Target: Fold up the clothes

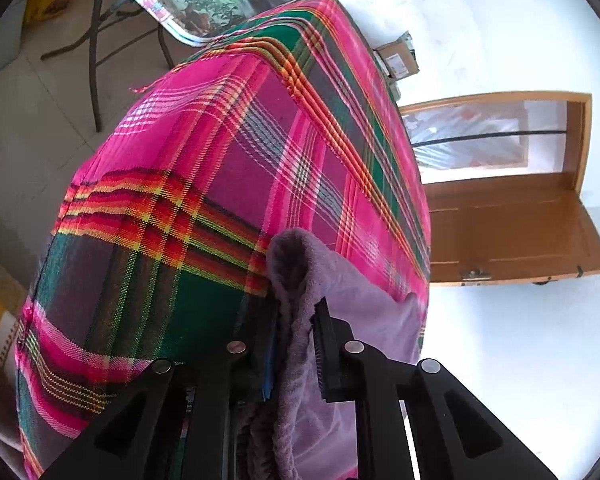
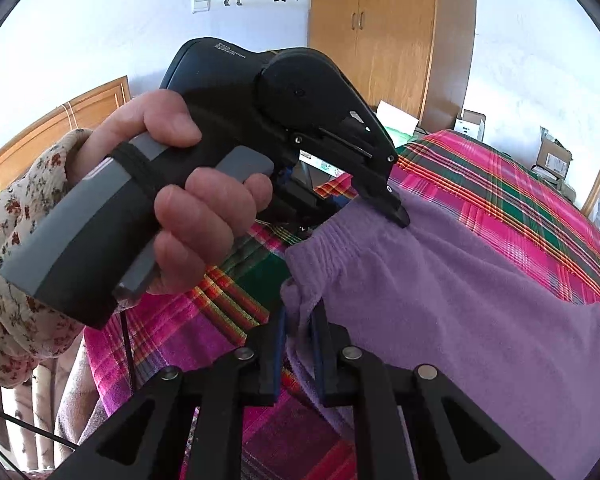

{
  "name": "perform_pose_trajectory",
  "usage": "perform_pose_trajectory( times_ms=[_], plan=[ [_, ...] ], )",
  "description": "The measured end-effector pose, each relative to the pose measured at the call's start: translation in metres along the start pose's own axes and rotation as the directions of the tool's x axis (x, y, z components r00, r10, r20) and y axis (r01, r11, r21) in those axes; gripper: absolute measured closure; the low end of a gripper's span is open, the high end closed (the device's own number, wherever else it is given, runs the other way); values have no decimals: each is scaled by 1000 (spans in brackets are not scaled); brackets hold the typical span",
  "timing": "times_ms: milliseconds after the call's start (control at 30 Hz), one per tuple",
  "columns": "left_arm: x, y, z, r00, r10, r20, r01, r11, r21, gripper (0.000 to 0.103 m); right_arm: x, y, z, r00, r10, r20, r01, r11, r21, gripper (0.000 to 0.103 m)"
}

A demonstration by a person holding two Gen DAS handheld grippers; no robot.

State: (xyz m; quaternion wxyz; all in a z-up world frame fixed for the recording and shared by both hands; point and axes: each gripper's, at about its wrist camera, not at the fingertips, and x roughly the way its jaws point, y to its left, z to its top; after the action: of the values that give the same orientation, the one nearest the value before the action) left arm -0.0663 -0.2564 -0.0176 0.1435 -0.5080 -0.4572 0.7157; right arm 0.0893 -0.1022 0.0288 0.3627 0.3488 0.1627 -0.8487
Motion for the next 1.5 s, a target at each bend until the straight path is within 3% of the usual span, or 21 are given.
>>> perform_pose_trajectory(
  times_ms=[500, 1000, 1500],
  plan=[
    [-7, -24, -4, 999, 29, 36, -30, 999, 31, 89, -15, -12, 5, 996, -2, 87, 0, 1000, 30, 91],
    [0, -103, -20, 999, 19, 30, -24, 985, 170, 89, -68, -50, -1, 965, -71, 253, 48, 994, 98, 91],
    [26, -165, -49, 1000, 14, -17, -8, 955, 296, 88, -127, -79, -32, 937, -131, 323, 70, 979, 193, 91]
  ],
)
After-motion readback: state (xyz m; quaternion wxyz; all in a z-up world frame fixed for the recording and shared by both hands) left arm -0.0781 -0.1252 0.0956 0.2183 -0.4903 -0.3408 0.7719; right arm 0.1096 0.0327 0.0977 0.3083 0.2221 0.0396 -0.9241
